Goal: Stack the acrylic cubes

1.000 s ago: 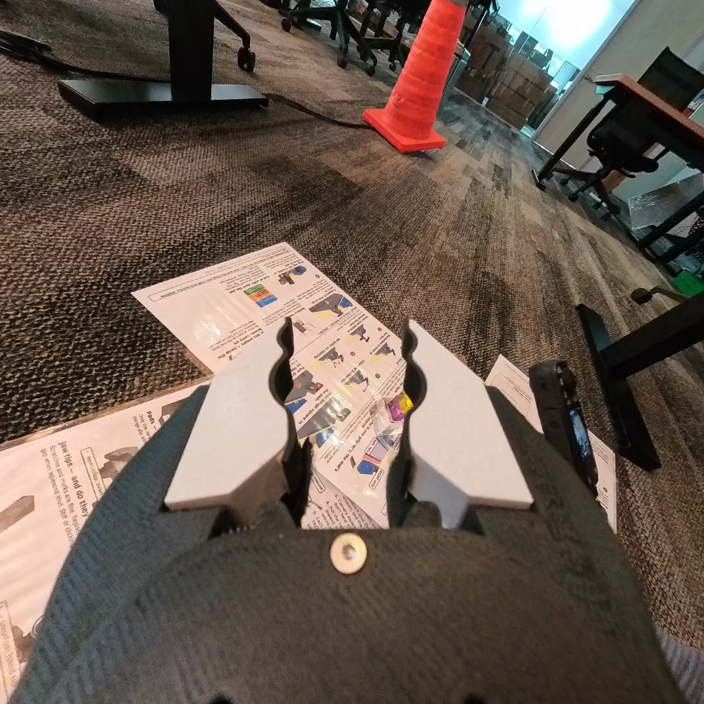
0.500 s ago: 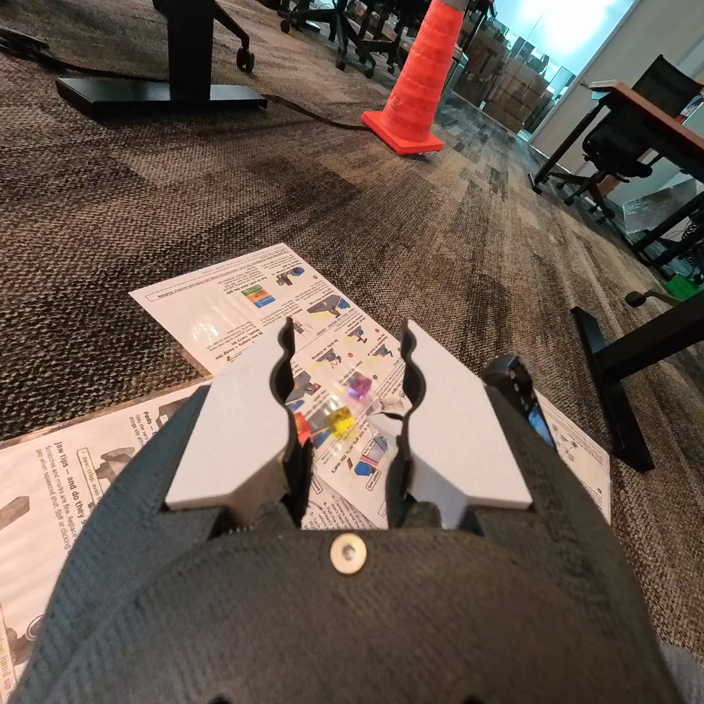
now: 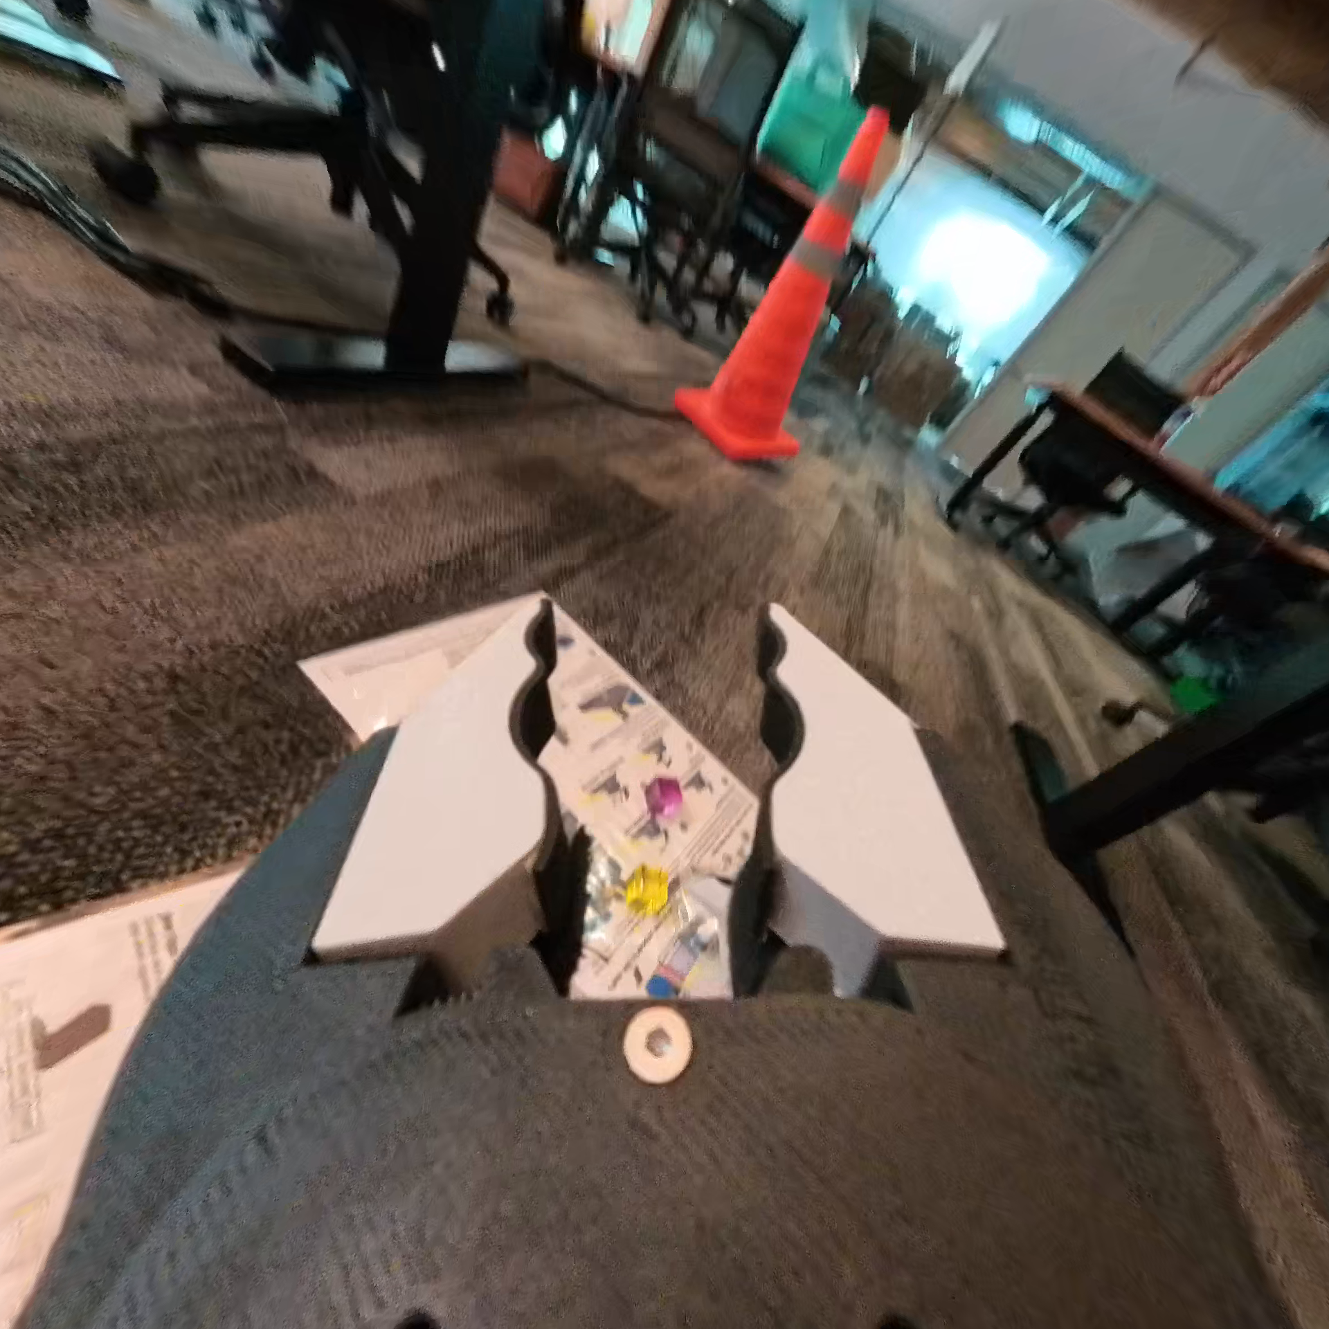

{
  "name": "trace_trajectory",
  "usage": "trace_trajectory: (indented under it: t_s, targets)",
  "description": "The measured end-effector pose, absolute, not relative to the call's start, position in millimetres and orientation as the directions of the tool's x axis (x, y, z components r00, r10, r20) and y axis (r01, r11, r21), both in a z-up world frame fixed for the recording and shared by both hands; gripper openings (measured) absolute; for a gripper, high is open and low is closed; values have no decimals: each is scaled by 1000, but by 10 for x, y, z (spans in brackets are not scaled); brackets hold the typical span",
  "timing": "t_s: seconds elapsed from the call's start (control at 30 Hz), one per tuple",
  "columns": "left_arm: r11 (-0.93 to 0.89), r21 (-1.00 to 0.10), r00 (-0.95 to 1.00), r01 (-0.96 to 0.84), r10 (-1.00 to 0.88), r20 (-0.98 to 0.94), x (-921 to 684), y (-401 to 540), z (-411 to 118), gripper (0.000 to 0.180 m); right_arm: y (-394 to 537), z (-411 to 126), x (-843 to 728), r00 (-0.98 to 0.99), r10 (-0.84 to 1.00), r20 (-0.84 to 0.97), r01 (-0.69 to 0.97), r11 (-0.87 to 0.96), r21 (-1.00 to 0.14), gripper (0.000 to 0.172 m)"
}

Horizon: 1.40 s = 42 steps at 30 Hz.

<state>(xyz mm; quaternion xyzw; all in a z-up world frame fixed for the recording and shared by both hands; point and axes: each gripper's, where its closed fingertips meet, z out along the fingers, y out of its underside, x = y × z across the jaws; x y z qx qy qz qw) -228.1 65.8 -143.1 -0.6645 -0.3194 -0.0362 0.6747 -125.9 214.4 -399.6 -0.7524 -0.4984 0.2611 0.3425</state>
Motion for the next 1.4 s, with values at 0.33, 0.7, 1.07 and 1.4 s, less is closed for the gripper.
trace_trajectory:
  t_s: [0.33, 0.7, 1.07, 1.4]
  targets:
    - [275, -858, 685, 434, 518, 513, -3005, -603, -960, 61, 1841, -3856, -1437, 207, 978, 19, 586, -108, -803, 7]
    - [-74, -887, 287, 455, 955, 67, -4008, -3382, -2851, 54, 1569, -3883, -1378, 107, 985, 135, 625, 39, -780, 7]
    - [299, -721, -127, 625, 950, 284, -3799, -4204, -4383, 65, 1625, -3913, -1277, 135, 983, 124, 634, 11, -773, 7]
    - [173, -772, -139, 612, 984, 110, -4105, -4111, -4441, 47, 1684, -3877, -1272, 160, 981, 104, 618, -17, -786, 7]
